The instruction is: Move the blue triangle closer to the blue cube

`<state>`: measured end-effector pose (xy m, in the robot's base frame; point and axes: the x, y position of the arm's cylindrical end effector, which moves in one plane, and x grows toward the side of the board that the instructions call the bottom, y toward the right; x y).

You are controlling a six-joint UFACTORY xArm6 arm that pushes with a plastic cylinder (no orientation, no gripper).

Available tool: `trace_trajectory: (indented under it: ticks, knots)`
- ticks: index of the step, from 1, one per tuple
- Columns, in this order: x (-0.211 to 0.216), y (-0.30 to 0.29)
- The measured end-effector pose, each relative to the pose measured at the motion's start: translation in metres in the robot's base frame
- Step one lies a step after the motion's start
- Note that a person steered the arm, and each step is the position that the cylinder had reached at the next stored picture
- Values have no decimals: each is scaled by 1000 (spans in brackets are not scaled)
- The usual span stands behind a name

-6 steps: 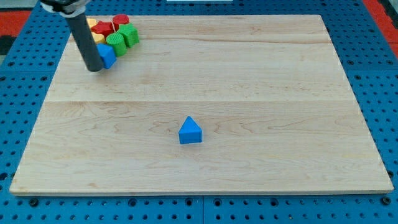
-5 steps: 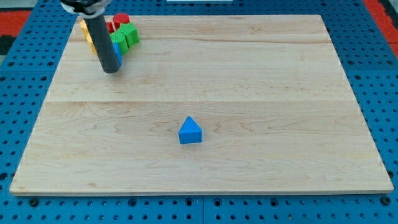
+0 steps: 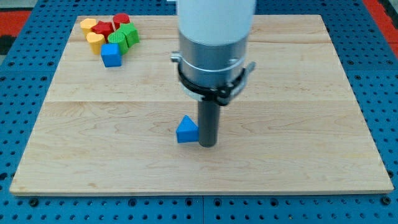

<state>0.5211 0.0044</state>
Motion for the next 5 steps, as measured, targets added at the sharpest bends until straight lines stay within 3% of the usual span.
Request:
trace_trajectory:
  ticks: [1,2,5]
  knots:
    - [-31,-14]
    - [-35,-39]
    - [16,-51]
